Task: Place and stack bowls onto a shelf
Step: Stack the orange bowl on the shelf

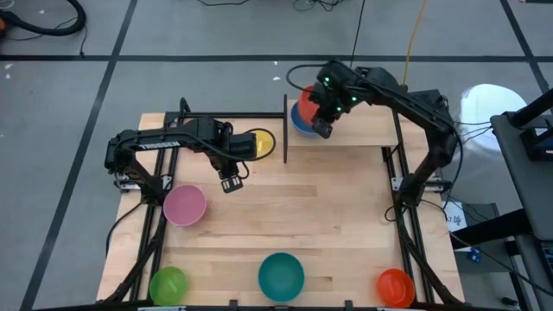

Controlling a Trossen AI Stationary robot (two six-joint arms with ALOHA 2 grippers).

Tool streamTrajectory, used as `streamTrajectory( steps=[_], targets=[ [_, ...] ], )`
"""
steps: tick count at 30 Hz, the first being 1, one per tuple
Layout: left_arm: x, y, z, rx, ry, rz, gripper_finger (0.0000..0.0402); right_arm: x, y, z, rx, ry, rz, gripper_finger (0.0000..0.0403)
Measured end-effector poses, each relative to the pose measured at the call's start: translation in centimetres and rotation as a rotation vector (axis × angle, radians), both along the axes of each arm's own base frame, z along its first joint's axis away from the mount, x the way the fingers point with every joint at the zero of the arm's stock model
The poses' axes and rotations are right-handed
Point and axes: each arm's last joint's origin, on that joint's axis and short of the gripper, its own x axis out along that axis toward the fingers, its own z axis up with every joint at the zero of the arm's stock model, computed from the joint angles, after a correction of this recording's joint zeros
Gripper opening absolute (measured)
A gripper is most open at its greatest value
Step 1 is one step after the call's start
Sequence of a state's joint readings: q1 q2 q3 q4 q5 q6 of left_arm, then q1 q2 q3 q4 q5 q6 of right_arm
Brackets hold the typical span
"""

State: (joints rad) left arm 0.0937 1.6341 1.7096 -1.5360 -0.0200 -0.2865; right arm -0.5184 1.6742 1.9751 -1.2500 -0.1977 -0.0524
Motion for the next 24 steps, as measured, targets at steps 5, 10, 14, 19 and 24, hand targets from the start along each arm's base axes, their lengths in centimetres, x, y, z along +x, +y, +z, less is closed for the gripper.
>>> streamTrajectory(
  steps=[5,10,14,19,24],
  targets=[
    [0.0,0.0,0.0,-0.001,0.000,0.007,0.0086,0.6,-0.4,-0.8,0.005,0.025,0.044,0.0000],
    [0.0,0.0,0.0,-0.001,0.000,0.007,0.0086,1.0,-0.7,-1.4,0.014,0.043,0.047,0.0002],
    [0.0,0.0,0.0,-0.001,0.000,0.007,0.0086,1.0,-0.7,-1.3,-0.007,0.038,0.073,0.0018],
    [0.0,0.0,0.0,-0.001,0.001,0.009,0.0086,1.1,-0.7,-1.1,-0.037,0.022,0.104,0.0058],
    [0.0,0.0,0.0,-0.001,0.001,0.011,0.0086,1.1,-0.5,-0.8,-0.062,0.003,0.125,0.0092]
  ],
)
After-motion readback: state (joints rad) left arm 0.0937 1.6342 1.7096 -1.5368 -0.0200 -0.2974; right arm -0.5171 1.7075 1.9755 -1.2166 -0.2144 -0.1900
